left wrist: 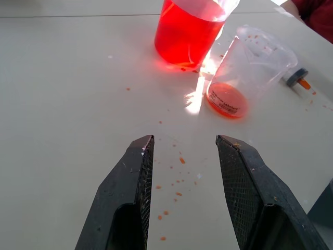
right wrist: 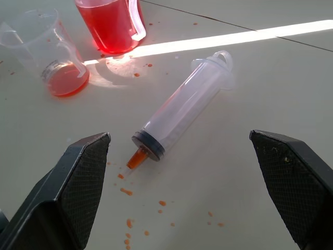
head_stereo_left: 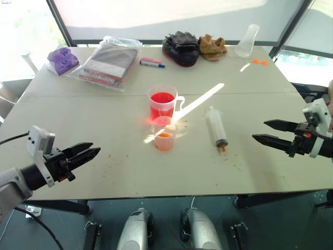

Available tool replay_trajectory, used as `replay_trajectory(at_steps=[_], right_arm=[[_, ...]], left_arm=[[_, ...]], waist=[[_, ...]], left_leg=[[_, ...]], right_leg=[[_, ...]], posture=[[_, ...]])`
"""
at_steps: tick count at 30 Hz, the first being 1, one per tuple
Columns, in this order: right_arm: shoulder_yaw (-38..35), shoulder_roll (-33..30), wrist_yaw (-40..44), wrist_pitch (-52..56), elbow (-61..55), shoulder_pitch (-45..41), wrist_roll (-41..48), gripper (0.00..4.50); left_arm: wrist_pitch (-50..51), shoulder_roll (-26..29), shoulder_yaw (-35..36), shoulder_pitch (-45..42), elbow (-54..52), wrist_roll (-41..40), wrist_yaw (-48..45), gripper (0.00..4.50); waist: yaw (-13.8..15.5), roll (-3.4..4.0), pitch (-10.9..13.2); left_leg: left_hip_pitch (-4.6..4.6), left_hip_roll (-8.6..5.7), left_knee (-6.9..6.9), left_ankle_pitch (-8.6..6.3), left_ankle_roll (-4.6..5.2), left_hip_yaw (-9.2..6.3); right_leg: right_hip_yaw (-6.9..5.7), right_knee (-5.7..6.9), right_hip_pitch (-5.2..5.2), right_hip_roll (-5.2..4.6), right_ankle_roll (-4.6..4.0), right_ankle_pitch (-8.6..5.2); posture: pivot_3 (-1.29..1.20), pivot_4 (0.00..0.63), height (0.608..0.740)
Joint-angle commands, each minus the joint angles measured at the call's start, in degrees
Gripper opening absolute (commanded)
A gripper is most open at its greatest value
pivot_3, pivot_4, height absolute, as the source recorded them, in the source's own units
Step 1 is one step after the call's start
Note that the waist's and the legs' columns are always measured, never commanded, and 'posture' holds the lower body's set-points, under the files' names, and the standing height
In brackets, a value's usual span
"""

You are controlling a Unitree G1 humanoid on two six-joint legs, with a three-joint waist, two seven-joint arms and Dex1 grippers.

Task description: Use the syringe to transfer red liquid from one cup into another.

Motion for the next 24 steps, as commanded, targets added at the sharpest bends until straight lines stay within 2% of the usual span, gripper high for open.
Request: replay_trajectory(at_steps=[1, 18, 24], right_arm=[[-0.52, -0.34, -0.76, 0.82, -1.0, -0.88, 0.59, 4.5], [5.19, -3.7, -4.87, 15.48, 1.37, -9.5, 1.52, 4.5], [8.61, -3.16, -6.79, 15.02, 3.57, -15.8, -1.22, 4.5]], left_arm=[[-0.7, 0.96, 2.11, 0.59, -2.07, -0.32, -0.74, 1.9], [-1.35, 3.22, 1.36, -4.92, 2.14, 0.34, -2.8, 1.9], [-3.66, 6.67, -3.18, -9.68, 5.4, 4.24, -7.75, 1.9]], waist=[[-0.02, 0.0, 0.0], [-0.05, 0.03, 0.01], [-0.06, 0.03, 0.01]], left_leg=[[0.0, 0.0, 0.0, 0.0, 0.0, 0.0], [-0.01, 0.0, -0.02, -0.01, -0.01, 0.01], [-0.01, 0.0, -0.02, -0.01, -0.02, 0.01]], right_leg=[[0.0, 0.0, 0.0, 0.0, 0.0, 0.0], [0.0, -0.02, -0.03, -0.02, -0.02, 0.01], [0.0, -0.02, -0.05, 0.01, -0.03, 0.01]], posture=[[0.0, 0.15, 0.74], [0.0, 0.15, 0.74], [0.0, 0.15, 0.74]])
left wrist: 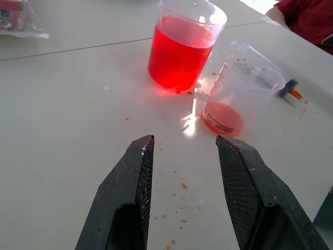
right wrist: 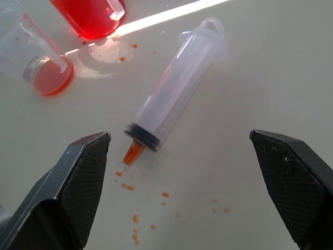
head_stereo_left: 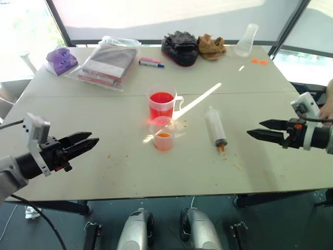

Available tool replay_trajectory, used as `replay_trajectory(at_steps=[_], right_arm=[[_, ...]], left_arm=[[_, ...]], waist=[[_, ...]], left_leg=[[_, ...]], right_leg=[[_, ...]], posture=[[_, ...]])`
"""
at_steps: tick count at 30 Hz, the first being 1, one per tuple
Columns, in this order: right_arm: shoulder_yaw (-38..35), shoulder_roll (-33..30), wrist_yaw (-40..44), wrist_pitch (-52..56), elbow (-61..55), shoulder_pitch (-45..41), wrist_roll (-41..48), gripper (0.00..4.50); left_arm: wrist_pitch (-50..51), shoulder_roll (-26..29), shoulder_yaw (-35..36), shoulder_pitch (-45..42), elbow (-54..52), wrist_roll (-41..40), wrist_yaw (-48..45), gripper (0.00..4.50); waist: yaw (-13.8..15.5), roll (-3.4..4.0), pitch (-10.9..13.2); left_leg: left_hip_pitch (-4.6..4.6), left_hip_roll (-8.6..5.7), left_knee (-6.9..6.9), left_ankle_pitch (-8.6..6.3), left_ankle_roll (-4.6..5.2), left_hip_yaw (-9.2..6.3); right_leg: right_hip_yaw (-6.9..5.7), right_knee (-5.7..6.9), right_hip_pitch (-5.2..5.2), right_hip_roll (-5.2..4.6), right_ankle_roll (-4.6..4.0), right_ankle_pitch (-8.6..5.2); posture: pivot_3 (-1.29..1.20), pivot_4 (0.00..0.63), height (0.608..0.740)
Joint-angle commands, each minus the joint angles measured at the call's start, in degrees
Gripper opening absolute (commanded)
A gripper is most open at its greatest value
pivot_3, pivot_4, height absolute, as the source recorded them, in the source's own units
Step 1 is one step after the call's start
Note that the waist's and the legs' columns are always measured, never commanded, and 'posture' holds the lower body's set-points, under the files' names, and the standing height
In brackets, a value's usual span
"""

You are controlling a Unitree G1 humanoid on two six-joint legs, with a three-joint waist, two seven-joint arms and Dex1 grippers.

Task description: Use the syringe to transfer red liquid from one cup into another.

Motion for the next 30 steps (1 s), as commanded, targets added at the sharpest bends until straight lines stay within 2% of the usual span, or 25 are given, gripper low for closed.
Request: replay_trajectory(at_steps=[1, 3, 8, 10, 13, 18, 23, 30], right_arm=[[1.35, -0.56, -1.49, 0.48, 1.39, -5.12, -0.92, 4.5], [2.94, 0.02, -3.0, 5.7, 3.5, -11.27, 0.29, 4.5], [14.88, 1.04, -3.55, 24.31, 8.54, -29.42, 0.67, 4.5], [19.44, 3.26, -4.3, 27.34, 11.72, -34.76, -0.91, 4.5], [24.28, 7.33, -3.59, 27.8, 16.8, -40.53, -2.35, 4.5], [31.88, 13.95, -4.44, 26.55, 29.71, -47.18, -8.15, 4.5], [40.02, 20.54, -2.74, 16.41, 45.39, -51.5, -17.73, 4.5], [40.32, 31.63, -2.49, 3.27, 64.66, -55.91, -27.04, 4.5]], left_arm=[[-2.89, 3.58, -2.7, -4.26, 2.64, 2.96, -4.48, 1.9], [-3.72, 6.66, -5.34, -9.3, 5.99, 3.91, -8.4, 1.9], [-5.4, 12.85, -15.47, -26.92, 14.86, 6.11, -21.03, 1.9], [-6.4, 13.08, -20.04, -32.19, 16.25, 7.84, -25.15, 1.9], [-7.69, 8.43, -25.51, -39.96, 17.06, 9.79, -25.37, 1.9], [-7.25, 2.8, -28.57, -41.64, 13.1, 9.36, -24.78, 1.9], [-7.77, -1.03, -28.63, -39.32, 10.61, 10.23, -22.01, 1.9], [-7.15, -2.65, -25.71, -32.78, 6.02, 9.39, -17.41, 1.9]], waist=[[-0.01, 0.02, 0.01], [0.0, 0.02, 0.01], [-0.1, 0.04, 0.03], [-0.21, 0.04, 0.03], [-0.2, 0.03, 0.03], [-0.18, 0.02, 0.04], [-0.49, 0.02, 0.04], [-1.87, 0.0, 0.02]], left_leg=[[0.0, 0.0, 0.0, 0.0, 0.0, 0.01], [-0.03, -0.01, 0.0, 0.0, 0.0, 0.04], [-0.38, 0.01, 0.02, 0.04, -0.01, 0.04], [-0.4, 0.0, -0.03, 0.03, 0.01, 0.08], [-0.44, -0.04, -0.05, 0.01, 0.07, 0.19], [-0.46, -0.1, 0.02, 0.03, 0.09, 0.23], [-0.45, -0.12, 0.03, 0.04, 0.09, 0.2], [-0.39, -0.1, 0.03, 0.18, -0.14, 0.15]], right_leg=[[0.0, 0.0, 0.0, 0.0, 0.0, 0.0], [0.0, 0.0, -0.04, -0.01, 0.0, 0.0], [0.0, 0.04, -0.4, 0.03, -0.11, 0.08], [0.0, 0.01, -0.41, 0.03, -0.1, 0.08], [0.0, -0.01, -0.41, 0.04, -0.05, 0.1], [0.01, 0.04, -0.39, 0.05, 0.24, 0.24], [0.0, 0.06, -0.37, 0.09, 0.27, 0.26], [0.01, 0.16, -0.33, 0.13, 0.39, 0.33]], posture=[[0.0, 0.15, 0.74], [0.0, 0.15, 0.74], [0.0, 0.15, 0.74], [0.0, 0.15, 0.74], [0.0, 0.15, 0.74], [0.0, 0.15, 0.74], [0.0, 0.15, 0.74], [0.0, 0.15, 0.74]])
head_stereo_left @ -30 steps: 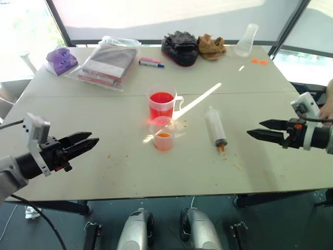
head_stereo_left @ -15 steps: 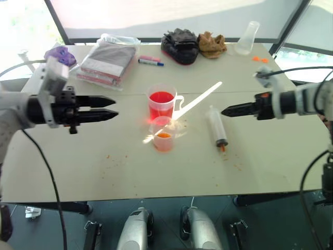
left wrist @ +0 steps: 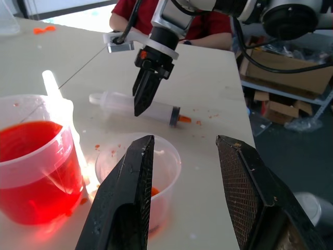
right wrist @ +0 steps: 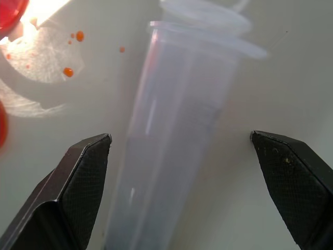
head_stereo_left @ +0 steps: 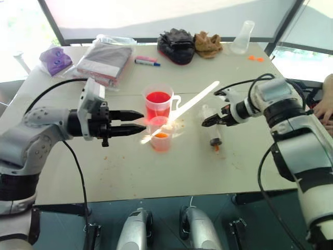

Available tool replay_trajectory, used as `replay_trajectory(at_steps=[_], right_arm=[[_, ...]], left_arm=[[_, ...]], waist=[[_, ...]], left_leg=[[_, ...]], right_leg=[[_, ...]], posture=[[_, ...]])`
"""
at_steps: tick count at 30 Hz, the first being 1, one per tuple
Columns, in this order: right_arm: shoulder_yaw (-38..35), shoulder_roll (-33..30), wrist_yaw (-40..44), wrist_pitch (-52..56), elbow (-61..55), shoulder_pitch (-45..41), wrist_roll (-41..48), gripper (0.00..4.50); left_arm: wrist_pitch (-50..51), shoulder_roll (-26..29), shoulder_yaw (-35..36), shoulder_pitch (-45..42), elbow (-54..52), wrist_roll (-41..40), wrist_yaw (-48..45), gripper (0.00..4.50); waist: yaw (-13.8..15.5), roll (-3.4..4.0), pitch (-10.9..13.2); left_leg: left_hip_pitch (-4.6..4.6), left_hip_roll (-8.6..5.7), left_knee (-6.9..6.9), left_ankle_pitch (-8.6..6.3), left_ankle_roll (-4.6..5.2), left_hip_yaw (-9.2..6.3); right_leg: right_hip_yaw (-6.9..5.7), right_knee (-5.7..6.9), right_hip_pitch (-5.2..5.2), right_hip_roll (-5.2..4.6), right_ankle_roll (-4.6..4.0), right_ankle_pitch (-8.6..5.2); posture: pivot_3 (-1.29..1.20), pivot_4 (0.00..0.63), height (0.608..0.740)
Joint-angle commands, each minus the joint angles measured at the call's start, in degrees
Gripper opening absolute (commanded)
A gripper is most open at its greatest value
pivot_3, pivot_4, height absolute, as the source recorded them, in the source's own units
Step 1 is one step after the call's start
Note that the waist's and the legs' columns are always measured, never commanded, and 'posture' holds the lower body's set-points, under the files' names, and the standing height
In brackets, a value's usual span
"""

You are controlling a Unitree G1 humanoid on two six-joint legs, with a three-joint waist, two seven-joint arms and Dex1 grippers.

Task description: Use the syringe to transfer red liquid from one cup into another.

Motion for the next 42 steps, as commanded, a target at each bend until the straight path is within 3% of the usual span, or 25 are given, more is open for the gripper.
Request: replay_trajectory(at_steps=[1, 7, 9, 14, 15, 21, 25, 29, 31, 36, 42], right_arm=[[-0.87, 4.57, -1.27, -7.85, 7.31, -2.22, -5.32, 4.5], [-3.22, 9.24, -5.31, -14.62, 15.0, -1.76, -11.72, 4.5], [-3.73, 9.93, -5.57, -15.23, 16.19, -1.13, -13.32, 3.98], [-4.85, 11.12, -4.67, -15.83, 17.11, -0.05, -16.67, 1.63], [-5.53, 11.34, -4.85, -15.61, 17.22, 0.02, -16.91, 1.46], [-9.72, 11.44, -5.73, -14.61, 17.24, -0.69, -17.55, 1.46], [-21.34, 7.05, -6.33, -14.51, 14.98, -11.24, -10.66, 1.46], [-26.17, 4.56, -3.32, -16.56, 11.66, -18.39, -7.78, 1.46], [-28.11, 4.4, -2.08, -21.42, 7.27, -19.27, -6.09, 1.46], [-37.01, 12.96, -4.64, -44.53, -7.81, -12.95, 1.85, 1.46], [-39.22, 25.15, -6.0, -59.69, -9.15, -9.25, 6.07, 1.46]], left_arm=[[0.12, -0.19, 3.3, 2.19, -3.65, -1.11, 2.61, 1.9], [0.61, 0.48, 5.2, 6.15, -5.6, -1.31, 4.69, 1.9], [0.83, 1.85, 5.8, 7.8, -6.12, -1.23, 3.91, 1.89], [0.41, 3.62, 7.12, 8.97, -5.44, -1.19, 3.32, 1.89], [0.3, 3.78, 7.19, 8.85, -5.1, -1.11, 3.28, 1.89], [-0.07, 3.48, 6.85, 7.81, -4.02, -0.52, 3.83, 1.89], [-0.32, 4.25, 9.57, 6.84, -0.58, -0.02, 4.59, 1.89], [-0.62, 5.13, 12.26, 5.04, 4.1, 0.43, 4.92, 1.89], [-1.86, 5.43, 12.29, 3.49, 6.58, 1.91, 5.11, 1.89], [-10.25, 3.8, 8.34, -8.03, 20.89, 9.63, 5.05, 1.89], [-19.23, 0.58, 5.11, -23.54, 38.0, 16.66, 3.59, 1.89]], waist=[[-0.36, -0.02, -0.02], [-0.78, -0.17, -0.12], [-1.31, -0.21, -0.14], [-1.39, -0.27, -0.21], [-1.45, -0.3, -0.24], [-1.52, -0.32, -0.25], [-1.5, -0.12, -0.09], [-1.51, 0.14, 0.09], [-1.46, 0.13, 0.09], [-1.44, 0.08, 0.06], [-1.14, 0.03, 0.09]], left_leg=[[0.03, 0.01, 0.0, -0.01, 0.01, 0.0], [0.83, 0.11, -0.02, -0.05, 0.05, -0.07], [1.23, 0.15, -0.02, -0.07, 0.03, -0.14], [1.36, 0.14, -0.04, -0.08, 0.01, -0.23], [1.36, 0.15, -0.06, -0.08, 0.01, -0.23], [1.37, 0.15, -0.11, -0.08, 0.01, -0.23], [1.24, 0.14, -0.11, -0.07, 0.01, -0.2], [0.37, 0.06, -0.1, 0.06, -0.03, 0.01], [0.33, 0.07, -0.15, 0.06, -0.04, 0.0], [0.34, 0.07, -0.22, 0.06, -0.06, 0.0], [0.37, 0.07, -0.16, 0.12, -0.15, 0.05]], right_leg=[[0.0, 0.0, 0.02, 0.01, 0.0, 0.0], [0.0, 0.05, 0.8, 0.04, -0.04, -0.02], [-0.01, -0.03, 1.23, 0.03, -0.23, -0.14], [-0.01, -0.05, 1.36, 0.02, -0.28, -0.16], [-0.01, -0.05, 1.35, 0.01, -0.27, -0.16], [-0.01, -0.05, 1.35, 0.02, -0.26, -0.16], [0.0, -0.04, 1.21, 0.01, -0.27, -0.15], [0.19, 0.4, 0.06, -0.05, -0.05, 0.0], [0.17, 0.58, -0.03, -0.02, -0.02, -0.04], [0.09, 0.55, 0.0, 0.02, 0.0, -0.07], [0.07, 0.68, 0.06, -0.04, 0.01, -0.06]], posture=[[0.0, 0.15, 0.74], [0.0, 0.15, 0.74], [0.0, 0.15, 0.74], [0.0, 0.15, 0.74], [0.0, 0.15, 0.74], [0.0, 0.15, 0.74], [0.0, 0.15, 0.74], [0.0, 0.15, 0.74], [0.0, 0.15, 0.74], [0.0, 0.15, 0.74], [0.0, 0.15, 0.74]])
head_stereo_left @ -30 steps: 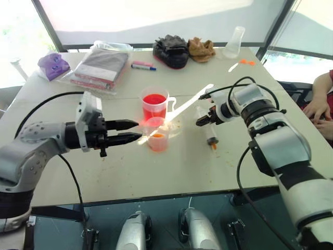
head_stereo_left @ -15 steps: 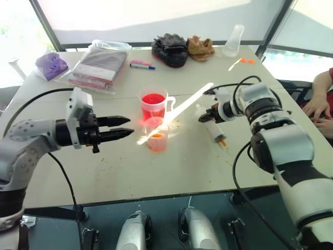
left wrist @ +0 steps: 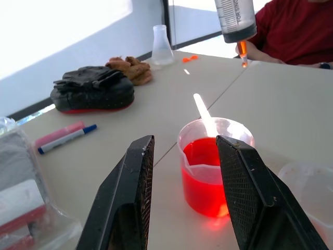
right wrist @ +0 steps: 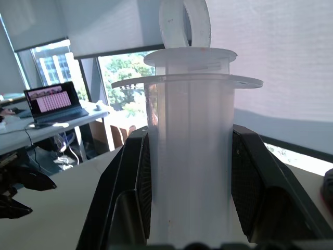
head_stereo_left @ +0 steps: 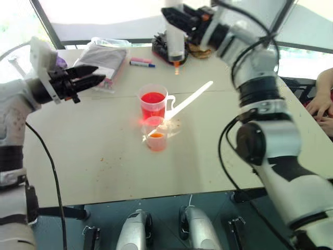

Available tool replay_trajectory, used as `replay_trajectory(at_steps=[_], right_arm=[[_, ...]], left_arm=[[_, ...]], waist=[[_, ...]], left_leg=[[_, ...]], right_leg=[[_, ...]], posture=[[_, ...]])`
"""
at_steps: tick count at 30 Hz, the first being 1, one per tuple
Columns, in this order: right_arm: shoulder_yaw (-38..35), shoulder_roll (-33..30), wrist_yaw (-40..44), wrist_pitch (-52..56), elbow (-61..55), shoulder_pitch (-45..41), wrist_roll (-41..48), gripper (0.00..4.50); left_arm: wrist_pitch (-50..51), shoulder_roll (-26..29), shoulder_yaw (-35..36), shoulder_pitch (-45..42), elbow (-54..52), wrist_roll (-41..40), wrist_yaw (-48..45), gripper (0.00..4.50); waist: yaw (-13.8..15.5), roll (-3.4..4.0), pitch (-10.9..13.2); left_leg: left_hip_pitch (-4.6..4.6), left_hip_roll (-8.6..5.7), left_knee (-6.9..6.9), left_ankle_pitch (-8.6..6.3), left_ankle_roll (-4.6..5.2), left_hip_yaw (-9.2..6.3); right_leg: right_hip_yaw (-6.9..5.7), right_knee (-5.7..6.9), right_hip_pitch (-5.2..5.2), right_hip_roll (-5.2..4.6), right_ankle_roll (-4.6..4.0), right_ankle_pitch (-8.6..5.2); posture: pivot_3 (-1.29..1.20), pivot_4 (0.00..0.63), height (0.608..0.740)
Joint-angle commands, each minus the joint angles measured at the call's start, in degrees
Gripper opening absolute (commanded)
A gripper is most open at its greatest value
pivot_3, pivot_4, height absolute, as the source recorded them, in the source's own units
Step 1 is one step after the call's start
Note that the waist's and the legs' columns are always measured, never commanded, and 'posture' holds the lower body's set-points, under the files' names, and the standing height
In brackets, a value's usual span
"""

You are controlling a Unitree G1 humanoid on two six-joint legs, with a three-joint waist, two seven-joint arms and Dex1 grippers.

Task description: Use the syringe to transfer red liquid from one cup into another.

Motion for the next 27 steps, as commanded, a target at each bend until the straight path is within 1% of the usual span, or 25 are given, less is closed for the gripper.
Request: replay_trajectory(at_steps=[1, 7, 12, 17, 27], right_arm=[[-0.69, 4.67, -0.38, -10.47, -1.43, -0.17, 1.86, 1.46], [2.21, 8.27, 0.99, -19.47, 4.42, 3.18, -0.85, 1.46], [3.04, 8.99, 1.64, -23.16, 8.99, 5.2, -1.91, 1.46], [3.45, 10.17, 2.26, -23.49, 10.02, 5.41, -1.68, 1.46], [3.76, 11.74, 2.43, -23.25, 8.69, 6.79, -1.42, 1.46]], left_arm=[[-5.69, -0.86, -0.2, -8.85, 8.1, 3.4, -0.62, 1.89], [-12.93, -4.73, -1.56, -20.43, 20.38, 7.72, -2.44, 1.89], [-13.54, -8.84, -1.33, -26.87, 24.35, 7.88, -4.01, 1.89], [-15.64, -11.86, -1.89, -29.97, 28.0, 9.23, -5.63, 1.89], [-21.38, -16.56, -4.45, -32.52, 33.04, 13.71, -7.55, 1.89]], waist=[[0.1, -0.04, 0.02], [0.24, -0.09, -0.01], [0.19, -0.12, 0.0], [-0.45, -0.12, 0.01], [-0.24, -0.12, 0.01]], left_leg=[[-0.07, 0.0, 0.02, 0.03, -0.05, 0.04], [-0.25, -0.06, 0.12, 0.07, -0.12, 0.04], [-0.28, -0.07, 0.15, 0.07, -0.11, 0.03], [-0.28, -0.06, 0.14, 0.09, -0.13, 0.0], [-0.25, -0.04, 0.14, 0.1, -0.16, -0.06]], right_leg=[[-0.04, 0.0, -0.02, 0.01, 0.0, 0.0], [-0.07, -0.05, -0.04, -0.09, 0.06, -0.03], [-0.08, -0.03, -0.04, -0.09, 0.08, -0.03], [-0.07, 0.0, -0.09, -0.06, 0.09, -0.04], [-0.06, 0.09, -0.09, -0.04, 0.09, -0.04]], posture=[[0.0, 0.15, 0.74], [0.0, 0.15, 0.74], [0.0, 0.15, 0.74], [0.0, 0.15, 0.74], [0.0, 0.15, 0.74]])
